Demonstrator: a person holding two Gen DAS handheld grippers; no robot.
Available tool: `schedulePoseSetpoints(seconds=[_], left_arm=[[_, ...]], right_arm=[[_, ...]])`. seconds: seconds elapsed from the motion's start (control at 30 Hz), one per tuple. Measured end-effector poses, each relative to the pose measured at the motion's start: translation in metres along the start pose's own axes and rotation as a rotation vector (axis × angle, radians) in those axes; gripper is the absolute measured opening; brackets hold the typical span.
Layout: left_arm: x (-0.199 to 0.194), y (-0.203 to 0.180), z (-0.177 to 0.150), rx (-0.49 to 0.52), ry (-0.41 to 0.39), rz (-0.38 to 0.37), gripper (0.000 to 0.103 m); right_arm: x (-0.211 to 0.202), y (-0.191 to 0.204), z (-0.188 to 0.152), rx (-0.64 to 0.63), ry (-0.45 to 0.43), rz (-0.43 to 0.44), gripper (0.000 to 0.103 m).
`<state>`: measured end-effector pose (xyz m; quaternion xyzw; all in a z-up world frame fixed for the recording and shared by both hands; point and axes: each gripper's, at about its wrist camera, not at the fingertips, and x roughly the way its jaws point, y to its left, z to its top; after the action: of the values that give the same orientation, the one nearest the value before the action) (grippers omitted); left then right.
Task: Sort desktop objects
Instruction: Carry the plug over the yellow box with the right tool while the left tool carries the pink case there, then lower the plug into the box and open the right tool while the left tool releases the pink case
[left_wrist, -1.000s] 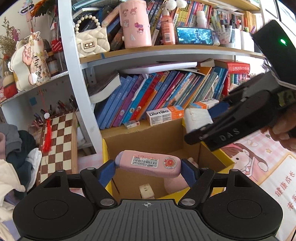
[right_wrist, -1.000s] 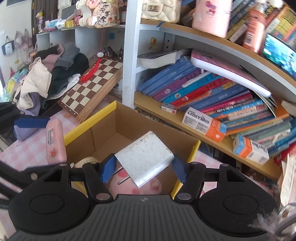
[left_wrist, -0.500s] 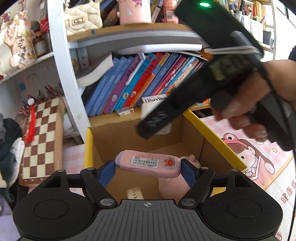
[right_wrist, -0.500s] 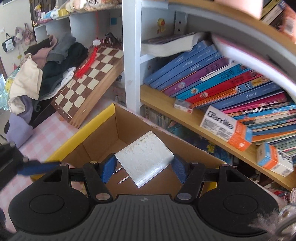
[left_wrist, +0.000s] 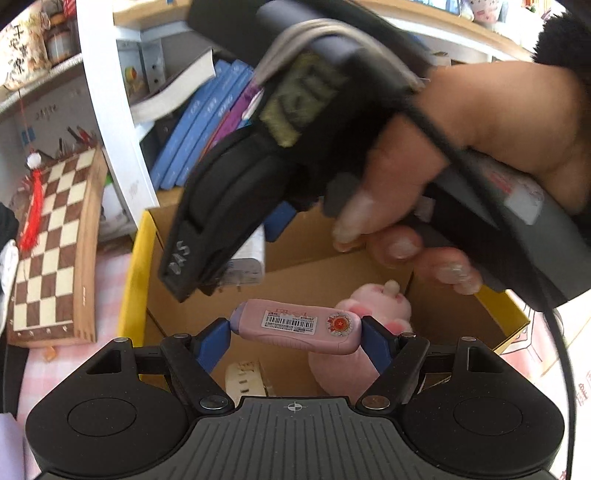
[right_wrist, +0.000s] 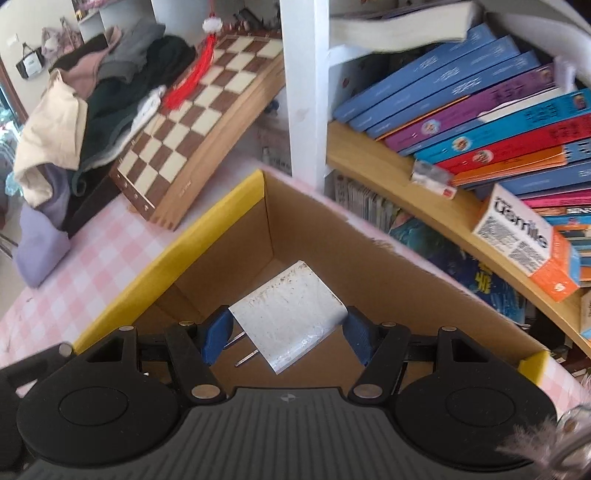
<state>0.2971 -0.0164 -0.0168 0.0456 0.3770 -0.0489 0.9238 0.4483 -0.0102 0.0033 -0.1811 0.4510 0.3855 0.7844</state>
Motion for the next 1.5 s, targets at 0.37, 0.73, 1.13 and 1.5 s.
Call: schedulePoseSetpoints(seconds=[0.37,0.73,1.13,1.5], left_arm=[[0.007,0.011,-0.006,-0.078,0.034,-0.013,0.078],[0.014,0.021,-0.006,-0.113,0.053,-0.031,0.078],[0.012,0.021,-0.002,-0.106,0.05,-0.007,0.08],[-0.021,0.011,0.005,-0.066,-0.052,0.01,0.09]], right_arm=[[0.051,-0.004,-0.002,-0.001,0.124,-0.009,0.063],[0.069,-0.012,-0.012,0.025,0.176,-0.021,0.063],[0.053,-0.017,-0.017,0.056,0.15,0.009,0.076],[-0.009,-0.012,-0.013,0.093,0.008,-0.016,0.085]])
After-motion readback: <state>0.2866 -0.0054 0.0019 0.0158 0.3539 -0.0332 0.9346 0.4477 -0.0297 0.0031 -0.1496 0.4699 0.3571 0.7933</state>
